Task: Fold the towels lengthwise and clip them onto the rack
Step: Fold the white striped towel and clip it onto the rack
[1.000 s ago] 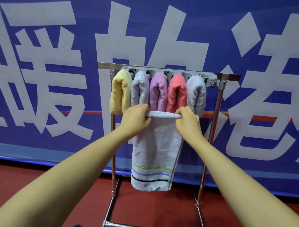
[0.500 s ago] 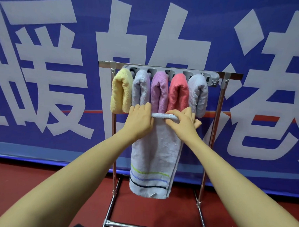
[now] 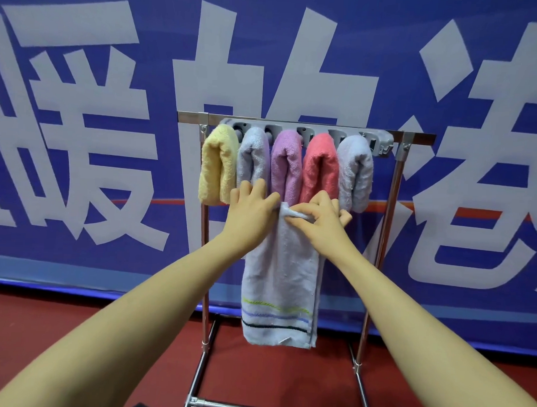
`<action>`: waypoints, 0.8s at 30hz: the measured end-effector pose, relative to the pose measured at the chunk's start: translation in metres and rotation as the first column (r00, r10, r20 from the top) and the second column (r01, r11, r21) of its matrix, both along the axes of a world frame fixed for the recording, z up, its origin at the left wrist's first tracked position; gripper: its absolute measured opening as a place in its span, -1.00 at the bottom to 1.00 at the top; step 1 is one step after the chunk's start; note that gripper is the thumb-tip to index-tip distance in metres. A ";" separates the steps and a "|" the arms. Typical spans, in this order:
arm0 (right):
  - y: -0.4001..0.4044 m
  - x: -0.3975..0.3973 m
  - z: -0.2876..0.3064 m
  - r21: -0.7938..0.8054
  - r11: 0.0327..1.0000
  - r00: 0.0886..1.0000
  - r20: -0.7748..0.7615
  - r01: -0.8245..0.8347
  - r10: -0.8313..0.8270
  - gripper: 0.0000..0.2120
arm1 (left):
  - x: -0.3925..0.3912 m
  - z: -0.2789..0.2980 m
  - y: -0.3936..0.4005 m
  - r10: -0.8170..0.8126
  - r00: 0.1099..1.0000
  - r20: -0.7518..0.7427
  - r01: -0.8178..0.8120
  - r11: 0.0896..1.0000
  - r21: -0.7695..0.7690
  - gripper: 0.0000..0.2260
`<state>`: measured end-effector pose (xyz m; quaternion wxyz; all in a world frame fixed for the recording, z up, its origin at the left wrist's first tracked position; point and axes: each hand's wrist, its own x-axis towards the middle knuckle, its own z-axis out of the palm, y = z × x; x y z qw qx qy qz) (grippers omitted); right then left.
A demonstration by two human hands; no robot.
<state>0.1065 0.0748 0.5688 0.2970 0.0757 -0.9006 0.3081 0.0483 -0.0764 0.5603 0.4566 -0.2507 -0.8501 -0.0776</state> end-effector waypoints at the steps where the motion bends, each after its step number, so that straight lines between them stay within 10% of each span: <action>1: 0.000 0.001 -0.001 -0.024 1.000 1.000 -0.011 0.005 -0.005 -0.96 | 0.002 0.004 0.002 -0.042 0.999 0.026 0.042 0.999 0.006 -0.79; 11: -0.004 0.003 -0.005 -0.185 0.982 0.998 -0.029 0.044 -0.051 -0.87 | 0.023 0.002 0.009 -0.551 0.690 0.469 0.411 0.832 0.371 -0.70; 24: 0.011 0.010 -0.008 -0.386 0.913 0.990 -0.007 -0.135 0.143 -0.73 | 0.018 0.009 0.005 -0.415 0.851 0.321 0.362 0.907 0.213 -0.91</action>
